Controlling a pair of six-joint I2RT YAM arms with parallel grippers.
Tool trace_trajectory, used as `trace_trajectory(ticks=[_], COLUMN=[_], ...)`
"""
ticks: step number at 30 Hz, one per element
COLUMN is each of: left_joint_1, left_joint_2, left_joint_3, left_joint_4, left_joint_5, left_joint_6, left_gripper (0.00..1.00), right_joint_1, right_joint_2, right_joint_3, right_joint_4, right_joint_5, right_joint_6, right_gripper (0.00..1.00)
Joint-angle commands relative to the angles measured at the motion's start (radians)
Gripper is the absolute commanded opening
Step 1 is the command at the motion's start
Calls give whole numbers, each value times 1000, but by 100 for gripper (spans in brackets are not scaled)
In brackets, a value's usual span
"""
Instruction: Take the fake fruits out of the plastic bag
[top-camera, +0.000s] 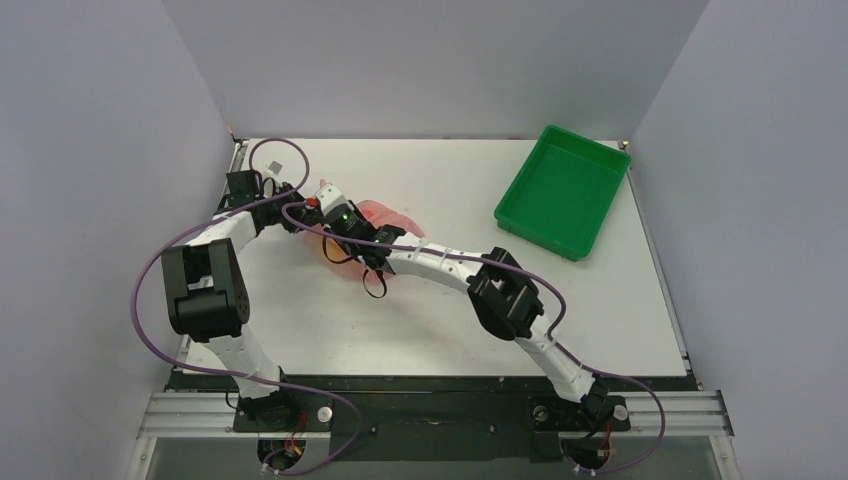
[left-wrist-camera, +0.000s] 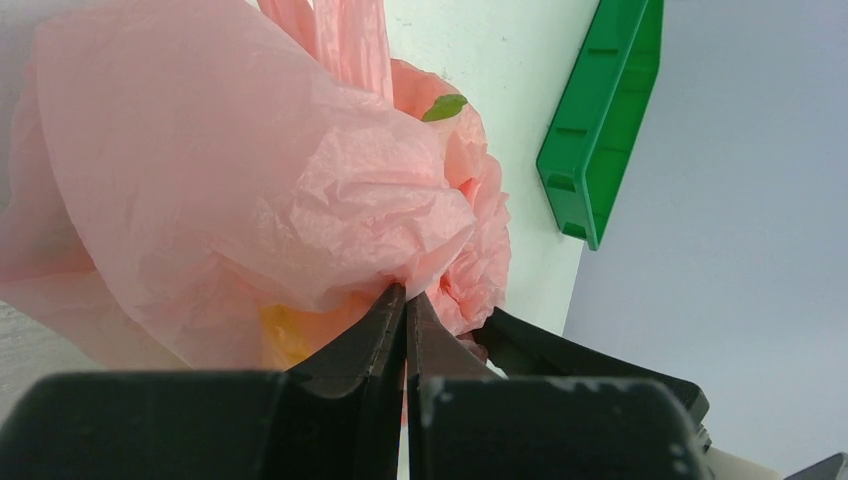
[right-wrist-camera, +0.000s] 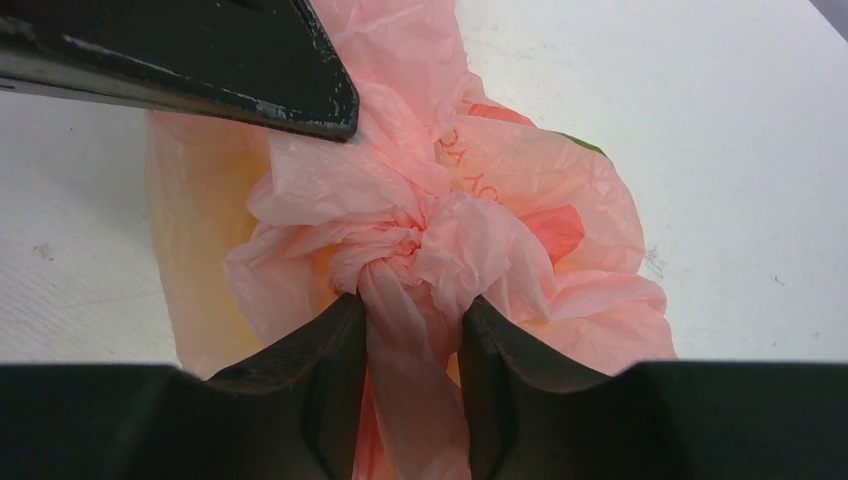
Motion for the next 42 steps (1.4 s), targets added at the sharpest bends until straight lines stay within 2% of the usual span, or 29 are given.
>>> trace_trajectory(ticks=[1,9,13,17,20,26,28,32,36,42], left_joint_1=[-1,16,37,55,63,76,77,77,76,69], left_joint_2=[-47,-93,-99,-96,-94,-95,-93,-84,-82,-88], left_joint_3=[6,0,-3,-8,-8,-10,-10,-11,-12,-23], left_joint_4=[23,-13,-15,-15,-13,-12,-12,-3,5,11], left_joint_5=[-1,-82,-91,-93,-93,-92,-92,-74,-58,-53], left_joint_6=[15,44,40,38,35,35,36,30,25,23], left_gripper=[0,0,0,0,0,0,0,0,0,0], right_joint_1=[-3,-37,-86,-168,-207,-231,-236,-233,-196,-121], right_joint_2=[-49,-124,-178,-238,-257,-258,-260,-284,-293,-305], right_joint_3=[19,-56,-146,-292,-376,-434,-446,-440,-345,-271], right_joint_4=[18,80,161,348,473,508,508,427,211,82], right_joint_5=[15,-38,-169,-381,-527,-581,-588,-532,-402,-131], right_joint_6=[16,123,225,374,499,546,550,474,327,142], right_gripper=[30,7,6,0,0,1,3,18,36,58])
